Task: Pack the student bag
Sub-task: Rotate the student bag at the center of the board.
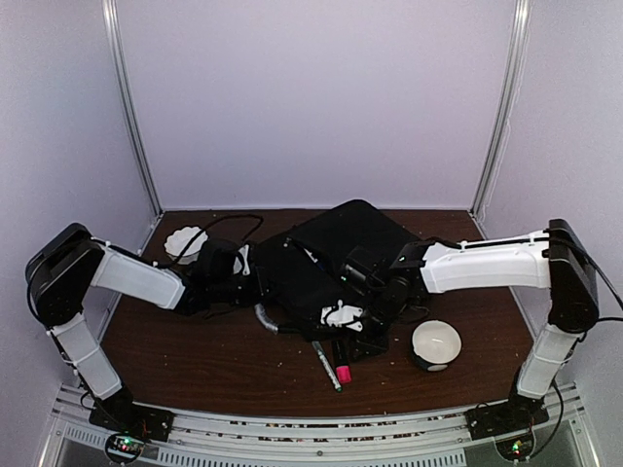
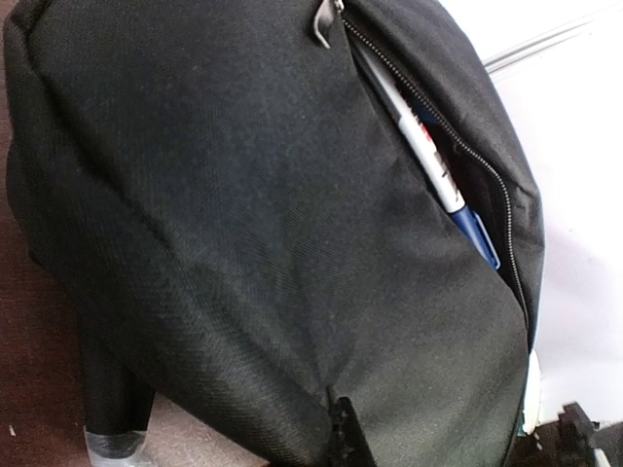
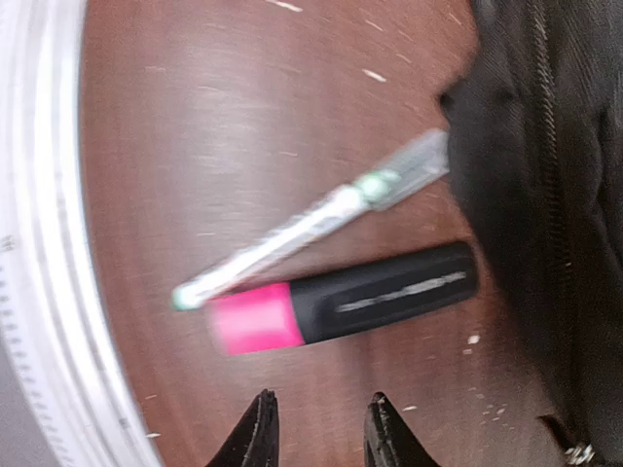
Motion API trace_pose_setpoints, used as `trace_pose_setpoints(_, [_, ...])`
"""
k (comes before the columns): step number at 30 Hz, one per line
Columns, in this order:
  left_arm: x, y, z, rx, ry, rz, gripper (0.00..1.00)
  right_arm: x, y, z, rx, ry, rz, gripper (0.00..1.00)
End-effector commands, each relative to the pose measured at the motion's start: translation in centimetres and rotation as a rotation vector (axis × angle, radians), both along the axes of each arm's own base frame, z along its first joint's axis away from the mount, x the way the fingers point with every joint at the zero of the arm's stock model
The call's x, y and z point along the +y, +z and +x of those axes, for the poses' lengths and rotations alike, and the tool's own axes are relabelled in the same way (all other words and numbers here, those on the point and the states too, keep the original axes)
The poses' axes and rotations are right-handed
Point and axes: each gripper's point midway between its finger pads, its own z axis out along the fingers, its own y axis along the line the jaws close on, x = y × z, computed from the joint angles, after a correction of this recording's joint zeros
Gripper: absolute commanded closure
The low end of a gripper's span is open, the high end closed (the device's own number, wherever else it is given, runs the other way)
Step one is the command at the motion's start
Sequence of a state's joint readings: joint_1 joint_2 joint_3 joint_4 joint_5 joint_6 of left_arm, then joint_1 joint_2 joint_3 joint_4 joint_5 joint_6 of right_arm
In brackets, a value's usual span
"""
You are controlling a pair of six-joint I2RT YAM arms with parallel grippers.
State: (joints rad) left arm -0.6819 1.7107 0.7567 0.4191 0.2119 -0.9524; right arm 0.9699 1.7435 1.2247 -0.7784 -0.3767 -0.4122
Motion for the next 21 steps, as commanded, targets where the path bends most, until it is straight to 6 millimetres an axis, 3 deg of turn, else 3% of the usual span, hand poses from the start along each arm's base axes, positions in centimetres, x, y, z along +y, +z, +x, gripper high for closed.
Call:
trace_pose_setpoints(1, [0.9,1.8,0.4,-0.081,0.044,-0.006,1.0,-0.9,-1.6,5.1,-0.113,-0.14,-0.102,0.71])
trace_pose_setpoints(5, [2.6,2.4,-0.2,-0.102,0.073,0.043,1.0,-3.0,-2.2,8.5,-0.155,-0.257,-0.123,0.71])
trace_pose_setpoints(10, [5.1,2.8,-1.6,-0.111,0.121,0.087,1.0,-4.3,-2.5,14.5,-0.241,-0.406,-0.149,0.71])
trace_pose_setpoints(16, [7.4,2.5,-4.4,-0.071,0.168,0.077,1.0,-1.7,-0.6,19.6,-0.286,-0.492,-0.07,0.71])
trace_pose_setpoints(21, [5.0,2.3,-6.8,-0.062,0.096,0.068,1.0,2.3,2.0,22.7,-0.294,-0.507,0.047,0.71])
